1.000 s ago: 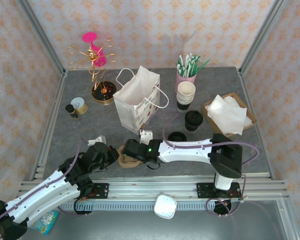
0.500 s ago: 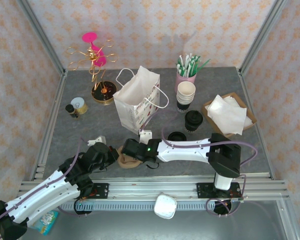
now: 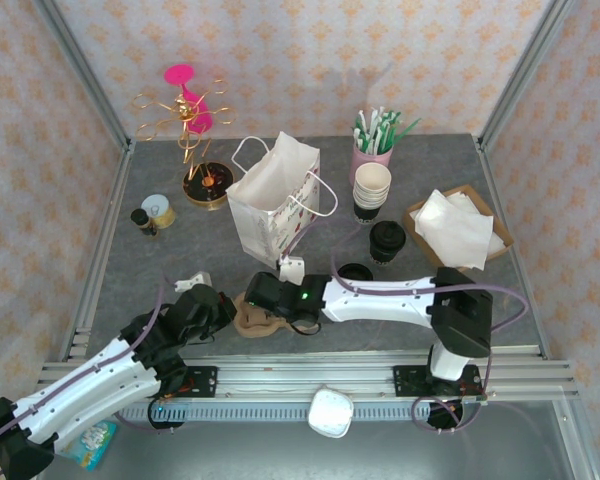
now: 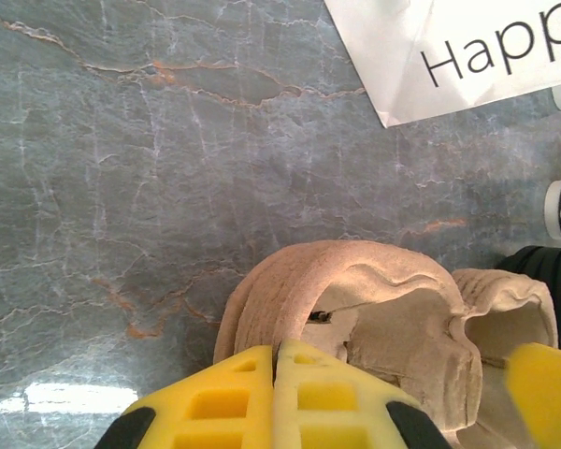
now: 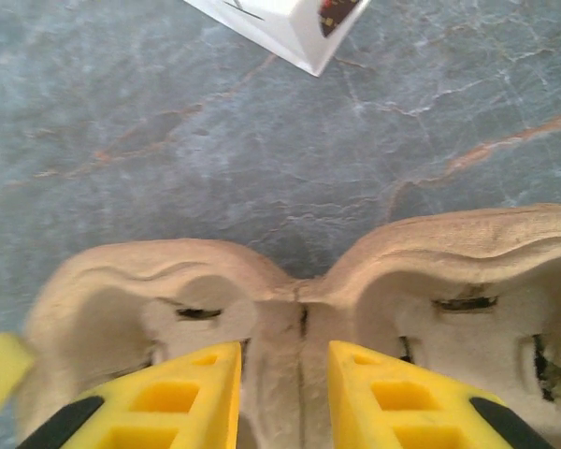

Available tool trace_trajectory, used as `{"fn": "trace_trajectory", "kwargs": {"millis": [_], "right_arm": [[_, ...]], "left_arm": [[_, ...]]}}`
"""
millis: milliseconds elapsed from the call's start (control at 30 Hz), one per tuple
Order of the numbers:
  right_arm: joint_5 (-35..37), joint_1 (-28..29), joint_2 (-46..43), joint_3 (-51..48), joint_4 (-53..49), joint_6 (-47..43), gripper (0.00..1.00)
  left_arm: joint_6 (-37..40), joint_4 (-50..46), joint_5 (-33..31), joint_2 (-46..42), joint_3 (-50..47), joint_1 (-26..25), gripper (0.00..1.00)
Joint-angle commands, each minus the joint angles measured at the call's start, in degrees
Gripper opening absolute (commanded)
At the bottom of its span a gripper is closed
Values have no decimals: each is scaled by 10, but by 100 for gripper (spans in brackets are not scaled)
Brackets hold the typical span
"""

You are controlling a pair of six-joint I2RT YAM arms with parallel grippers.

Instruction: Pack the takeout coffee

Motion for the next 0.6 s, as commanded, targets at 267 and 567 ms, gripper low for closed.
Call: {"fn": "trace_trajectory", "kwargs": {"millis": [267, 567], "right_arm": [[9, -9, -91, -23, -16, -10, 37], [-73, -71, -256, -184, 18, -30, 52]], "left_arm": [[27, -53, -56, 32, 52, 5, 20], [69, -95, -37, 82, 134, 4, 30]]}}
